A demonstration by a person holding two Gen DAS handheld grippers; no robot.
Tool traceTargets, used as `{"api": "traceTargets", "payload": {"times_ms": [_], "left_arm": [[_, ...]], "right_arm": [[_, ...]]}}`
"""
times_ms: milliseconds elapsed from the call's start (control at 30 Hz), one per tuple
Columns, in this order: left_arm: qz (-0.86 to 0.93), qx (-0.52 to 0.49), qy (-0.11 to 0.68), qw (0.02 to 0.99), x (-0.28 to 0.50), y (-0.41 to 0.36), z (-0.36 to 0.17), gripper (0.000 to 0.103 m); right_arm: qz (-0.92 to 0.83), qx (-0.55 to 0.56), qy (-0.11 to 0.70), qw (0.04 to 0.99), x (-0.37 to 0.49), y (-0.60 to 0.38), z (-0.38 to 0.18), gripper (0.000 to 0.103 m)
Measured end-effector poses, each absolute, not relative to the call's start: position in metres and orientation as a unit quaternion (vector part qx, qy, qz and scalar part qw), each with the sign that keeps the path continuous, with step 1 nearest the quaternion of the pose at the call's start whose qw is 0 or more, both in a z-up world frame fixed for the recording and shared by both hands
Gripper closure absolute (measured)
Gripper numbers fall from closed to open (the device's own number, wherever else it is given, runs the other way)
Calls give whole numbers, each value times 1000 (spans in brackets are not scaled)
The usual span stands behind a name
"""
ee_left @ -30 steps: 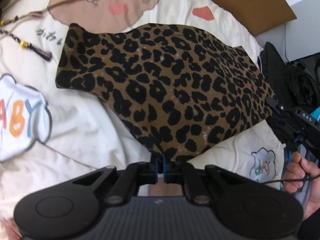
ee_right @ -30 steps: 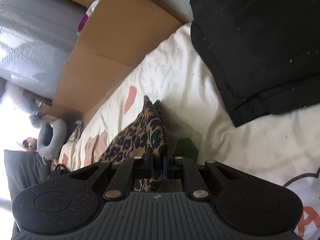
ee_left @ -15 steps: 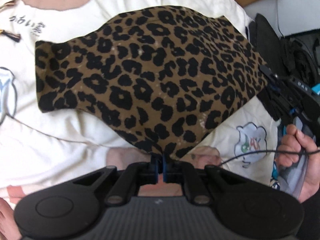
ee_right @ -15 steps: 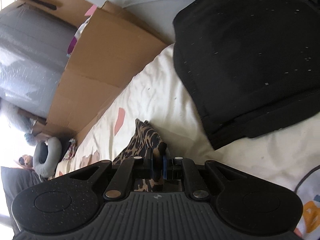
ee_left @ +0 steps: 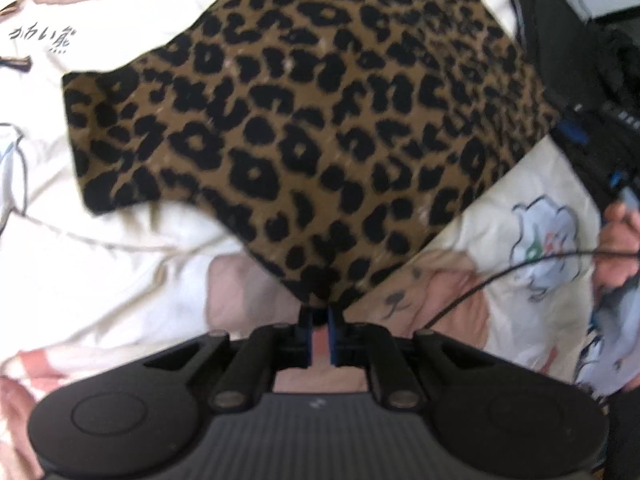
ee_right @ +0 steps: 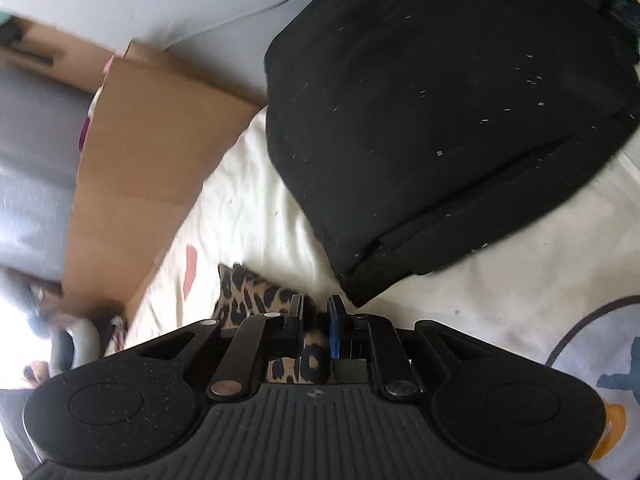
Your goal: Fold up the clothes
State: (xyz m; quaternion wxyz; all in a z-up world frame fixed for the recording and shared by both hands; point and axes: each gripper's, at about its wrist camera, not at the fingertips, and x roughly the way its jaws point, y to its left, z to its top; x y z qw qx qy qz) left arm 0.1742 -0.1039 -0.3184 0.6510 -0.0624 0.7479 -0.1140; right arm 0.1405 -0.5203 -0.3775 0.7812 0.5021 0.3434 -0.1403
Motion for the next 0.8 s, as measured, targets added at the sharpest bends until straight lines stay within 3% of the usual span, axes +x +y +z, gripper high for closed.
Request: {"api": "traceTargets", "payload": {"times_ms": [67, 233, 300, 367, 567, 700, 800], "left_arm": [[-113, -41, 749, 651, 172, -101, -314, 96], [-108, -5, 739, 665, 177, -89, -298, 92], [-101, 9, 729, 677, 183, -83, -290, 83], [-100, 30, 719, 687, 190, -80, -282, 78], [-110, 51, 698, 706, 219, -68, -260, 68], [-127, 47, 684, 717, 242, -71, -251, 55], [-135, 50, 674, 725, 252, -101, -257, 44]], "right_arm": [[-143, 502, 339, 783, 138, -522, -375, 79], [-135, 529, 330, 770, 128, -523, -374, 70], [-129, 535, 334, 765, 127, -523, -373, 68], [-126, 532, 337, 766, 122, -520, -371, 60], [-117, 525, 356, 764, 115, -510, -374, 60], [-114, 521, 365, 763, 112, -504, -376, 51], [-112, 516, 371, 764, 110, -501, -376, 50]]}}
